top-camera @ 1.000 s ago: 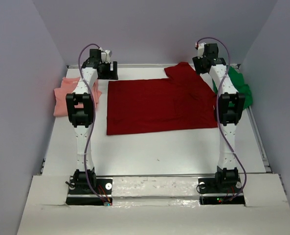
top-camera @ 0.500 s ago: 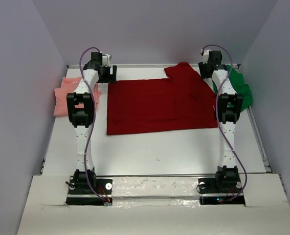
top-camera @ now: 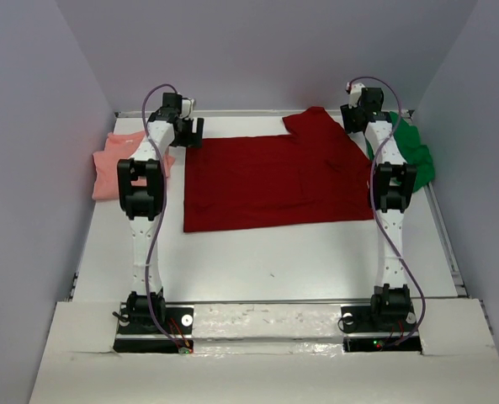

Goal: Fold and stack the t-shirts
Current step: Fold the tshirt

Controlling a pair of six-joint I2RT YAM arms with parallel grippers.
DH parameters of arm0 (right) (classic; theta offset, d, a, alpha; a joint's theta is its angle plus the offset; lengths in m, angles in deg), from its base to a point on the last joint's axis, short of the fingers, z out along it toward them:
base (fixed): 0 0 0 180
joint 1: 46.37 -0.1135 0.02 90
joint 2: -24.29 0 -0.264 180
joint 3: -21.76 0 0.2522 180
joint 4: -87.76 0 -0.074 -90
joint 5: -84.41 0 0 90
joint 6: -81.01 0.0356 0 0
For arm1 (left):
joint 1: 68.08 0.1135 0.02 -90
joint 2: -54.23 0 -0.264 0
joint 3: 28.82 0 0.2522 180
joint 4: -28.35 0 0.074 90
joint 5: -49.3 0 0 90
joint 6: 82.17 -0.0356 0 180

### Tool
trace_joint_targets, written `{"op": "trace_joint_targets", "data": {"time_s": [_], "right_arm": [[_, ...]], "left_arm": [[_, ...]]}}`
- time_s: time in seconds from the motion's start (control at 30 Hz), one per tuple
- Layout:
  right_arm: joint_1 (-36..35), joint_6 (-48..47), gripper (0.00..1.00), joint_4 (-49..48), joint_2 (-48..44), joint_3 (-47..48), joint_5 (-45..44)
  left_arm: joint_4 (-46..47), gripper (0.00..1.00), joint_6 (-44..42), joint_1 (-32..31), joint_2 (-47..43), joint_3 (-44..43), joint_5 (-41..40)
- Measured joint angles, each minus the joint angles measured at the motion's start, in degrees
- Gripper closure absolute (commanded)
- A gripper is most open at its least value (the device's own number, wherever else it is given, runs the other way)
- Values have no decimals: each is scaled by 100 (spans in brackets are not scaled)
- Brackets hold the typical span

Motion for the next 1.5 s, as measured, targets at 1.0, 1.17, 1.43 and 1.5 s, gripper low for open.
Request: {"op": "trace_joint_targets", "data": {"time_s": [1.0,1.17,1.43,1.5], "right_arm": [[0,0,54,151,52,11,643],[0,-2,55,166,42,0,774],[0,-7,60,280,-24,0,713],[0,-31,60,284,-50,2,643]], "left_arm": [[-72,5,-146,-367,-122,-31,-343],[-90,5,-155,-431,-122,-55,-358],[-114,4,-186,-472,-122,-57,-382],[-120,4,-192,-485,-122,-57,-400]]}}
